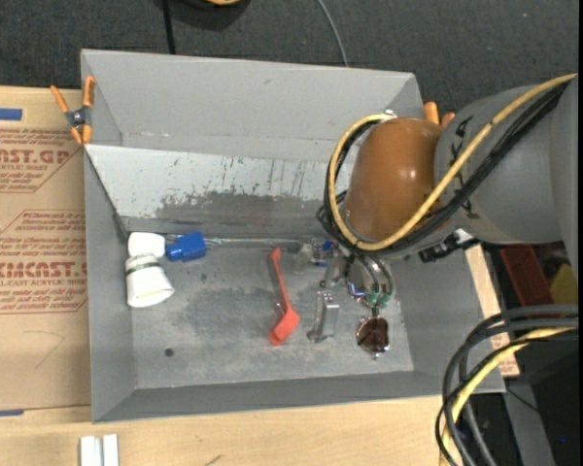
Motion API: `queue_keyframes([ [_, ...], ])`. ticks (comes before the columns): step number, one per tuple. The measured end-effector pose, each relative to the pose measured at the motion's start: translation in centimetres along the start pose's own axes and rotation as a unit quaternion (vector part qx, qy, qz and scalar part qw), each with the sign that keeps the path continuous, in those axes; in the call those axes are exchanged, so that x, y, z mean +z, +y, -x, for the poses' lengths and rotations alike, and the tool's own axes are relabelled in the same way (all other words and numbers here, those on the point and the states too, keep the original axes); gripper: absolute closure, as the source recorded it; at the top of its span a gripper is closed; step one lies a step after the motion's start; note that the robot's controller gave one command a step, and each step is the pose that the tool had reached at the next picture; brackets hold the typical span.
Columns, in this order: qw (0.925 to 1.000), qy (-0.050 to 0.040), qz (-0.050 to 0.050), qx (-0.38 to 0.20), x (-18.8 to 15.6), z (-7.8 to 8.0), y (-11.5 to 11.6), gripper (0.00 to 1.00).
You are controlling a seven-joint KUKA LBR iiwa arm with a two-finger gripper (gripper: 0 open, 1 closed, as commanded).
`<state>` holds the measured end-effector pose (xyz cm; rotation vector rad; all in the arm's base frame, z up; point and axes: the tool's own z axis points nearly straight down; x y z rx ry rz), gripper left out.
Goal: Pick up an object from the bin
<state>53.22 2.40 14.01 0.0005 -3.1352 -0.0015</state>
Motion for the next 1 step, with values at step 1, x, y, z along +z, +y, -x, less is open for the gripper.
queue_keyframes([
  [1,1.0000,-0.0034,0.000,0.000,-0.45,0.14,0.00,0.00],
])
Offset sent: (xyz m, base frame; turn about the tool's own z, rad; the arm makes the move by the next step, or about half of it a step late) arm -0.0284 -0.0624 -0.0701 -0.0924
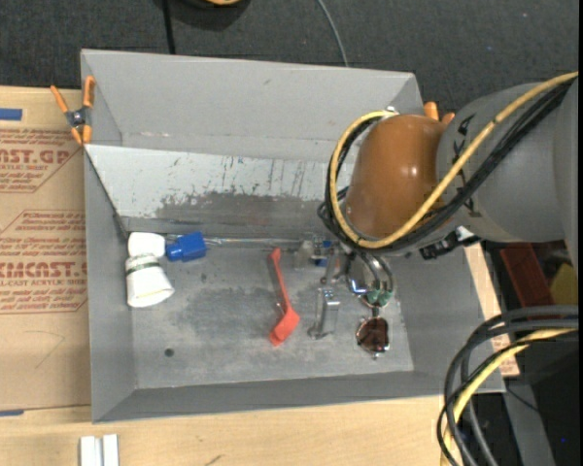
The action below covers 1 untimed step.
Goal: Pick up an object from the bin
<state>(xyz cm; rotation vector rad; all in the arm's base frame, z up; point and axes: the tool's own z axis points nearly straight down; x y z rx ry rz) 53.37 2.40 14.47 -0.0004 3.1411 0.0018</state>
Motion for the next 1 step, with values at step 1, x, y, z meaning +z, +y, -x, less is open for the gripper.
queue_keyframes([
  [1,0.9996,-0.0024,0.000,-0.029,3.89,-1.42,-3.14,0.00],
])
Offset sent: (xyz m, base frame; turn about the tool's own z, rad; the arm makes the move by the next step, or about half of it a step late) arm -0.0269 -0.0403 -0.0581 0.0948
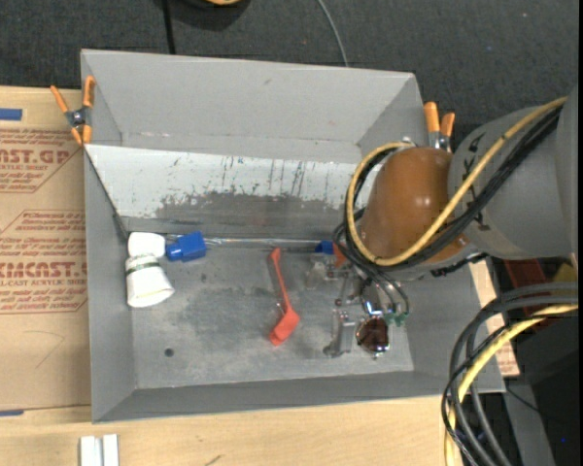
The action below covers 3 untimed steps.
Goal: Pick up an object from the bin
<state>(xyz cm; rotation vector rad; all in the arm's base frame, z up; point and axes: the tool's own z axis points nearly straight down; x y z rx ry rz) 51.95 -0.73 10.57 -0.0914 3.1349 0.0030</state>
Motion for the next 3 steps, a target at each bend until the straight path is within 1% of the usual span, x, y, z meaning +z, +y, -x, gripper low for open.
queue_keyframes([
  [1,0.9995,0.0064,-0.001,0.032,3.3,-1.3,-2.3,0.00],
  [2,0.9991,0.0011,0.000,0.043,3.4,0.0,-0.9,0.00],
  [3,0.9999,0.0071,0.000,-0.014,-0.6,1.3,0.5,0.00],
])
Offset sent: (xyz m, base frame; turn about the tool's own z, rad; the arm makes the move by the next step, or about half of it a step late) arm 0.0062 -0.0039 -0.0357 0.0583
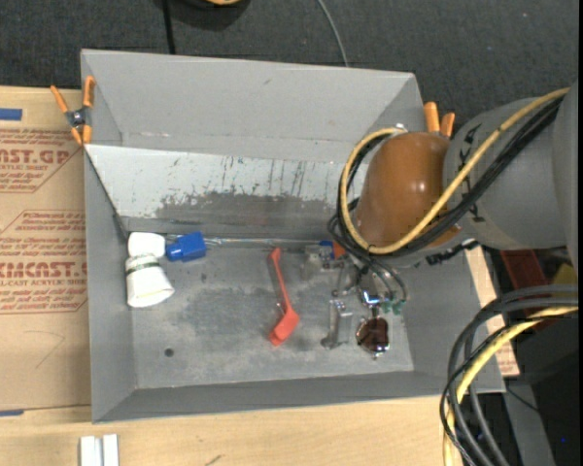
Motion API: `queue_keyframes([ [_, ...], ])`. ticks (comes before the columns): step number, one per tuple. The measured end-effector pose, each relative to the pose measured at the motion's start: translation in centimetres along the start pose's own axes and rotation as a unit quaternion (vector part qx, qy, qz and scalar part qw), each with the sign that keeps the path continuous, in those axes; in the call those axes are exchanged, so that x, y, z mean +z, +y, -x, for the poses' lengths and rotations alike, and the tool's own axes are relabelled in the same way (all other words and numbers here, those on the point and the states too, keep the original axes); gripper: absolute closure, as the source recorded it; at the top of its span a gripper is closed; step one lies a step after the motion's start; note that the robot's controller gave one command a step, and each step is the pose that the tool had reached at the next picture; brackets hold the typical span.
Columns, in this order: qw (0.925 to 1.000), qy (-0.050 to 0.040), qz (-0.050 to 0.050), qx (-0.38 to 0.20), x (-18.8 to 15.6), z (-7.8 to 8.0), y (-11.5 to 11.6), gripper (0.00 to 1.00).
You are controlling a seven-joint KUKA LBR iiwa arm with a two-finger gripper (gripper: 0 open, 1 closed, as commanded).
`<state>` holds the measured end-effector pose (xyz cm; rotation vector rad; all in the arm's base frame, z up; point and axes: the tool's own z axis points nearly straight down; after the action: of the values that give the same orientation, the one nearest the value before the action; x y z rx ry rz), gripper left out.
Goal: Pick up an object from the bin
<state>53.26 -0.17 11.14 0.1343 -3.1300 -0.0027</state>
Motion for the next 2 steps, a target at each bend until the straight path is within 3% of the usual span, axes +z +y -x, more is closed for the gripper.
queue_keyframes([
  [1,0.9972,-0.0060,0.000,-0.074,-4.7,0.3,-1.6,0.00],
  [2,0.9994,-0.0061,-0.001,-0.034,-7.0,0.7,-3.2,0.00],
])
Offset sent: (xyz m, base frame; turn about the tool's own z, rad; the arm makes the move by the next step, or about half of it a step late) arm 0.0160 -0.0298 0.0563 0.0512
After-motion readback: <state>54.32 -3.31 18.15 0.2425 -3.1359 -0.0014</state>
